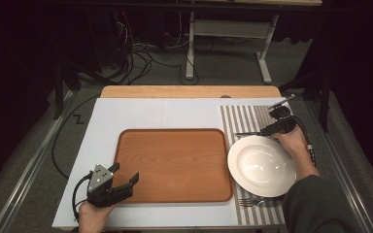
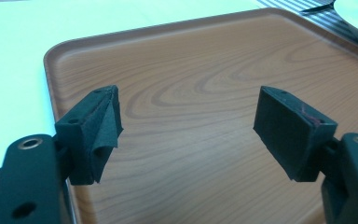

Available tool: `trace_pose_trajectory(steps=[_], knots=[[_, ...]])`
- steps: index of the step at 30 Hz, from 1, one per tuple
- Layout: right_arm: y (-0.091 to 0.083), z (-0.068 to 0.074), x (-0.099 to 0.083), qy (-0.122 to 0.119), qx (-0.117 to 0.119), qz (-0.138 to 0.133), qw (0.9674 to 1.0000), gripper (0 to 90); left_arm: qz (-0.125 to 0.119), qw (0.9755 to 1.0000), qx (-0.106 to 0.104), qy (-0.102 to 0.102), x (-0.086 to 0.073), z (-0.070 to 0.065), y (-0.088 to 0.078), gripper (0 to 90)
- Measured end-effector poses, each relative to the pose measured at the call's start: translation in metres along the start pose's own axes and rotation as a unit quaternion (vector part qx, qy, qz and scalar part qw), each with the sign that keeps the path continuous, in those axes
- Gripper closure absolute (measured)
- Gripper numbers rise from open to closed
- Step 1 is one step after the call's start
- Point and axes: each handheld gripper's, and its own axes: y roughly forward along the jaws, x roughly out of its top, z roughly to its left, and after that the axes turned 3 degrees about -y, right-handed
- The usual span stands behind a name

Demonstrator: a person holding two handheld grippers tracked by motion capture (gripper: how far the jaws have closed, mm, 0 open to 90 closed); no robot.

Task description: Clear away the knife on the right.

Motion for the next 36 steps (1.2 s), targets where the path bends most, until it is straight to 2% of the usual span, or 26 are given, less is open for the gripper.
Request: trace_pose_trajectory(steps=[12,15,20,23,29,32,36], knots=[[0.004,0.003,-0.003,-0.007,0.004,0.021,0.9997,41.0,0.001,1.0000,-0.001,0.001,0.000,0.000,0.000,24.1],[0.004,0.002,-0.005,-0.001,0.013,0.020,0.9997,45.8,0.001,1.0000,-0.001,0.001,0.000,0.000,0.000,24.1],[0.002,0.006,-0.005,-0.002,0.011,0.021,0.9997,56.4,0.002,1.0000,-0.001,0.001,0.000,0.000,0.000,24.2],[0.001,0.007,-0.007,0.003,0.012,0.019,0.9997,58.7,0.001,1.0000,-0.001,0.001,0.000,-0.001,-0.001,24.1],[-0.002,0.006,-0.009,0.007,0.014,0.033,0.9993,74.4,0.001,1.0000,-0.001,0.002,-0.001,-0.001,-0.001,24.1],[-0.003,0.006,-0.009,0.012,0.014,0.038,0.9991,77.5,0.002,1.0000,-0.002,0.003,-0.001,-0.001,-0.001,24.1],[-0.003,0.007,-0.010,0.003,0.009,0.039,0.9992,78.0,0.002,1.0000,-0.002,0.003,-0.001,-0.001,-0.001,24.1]])
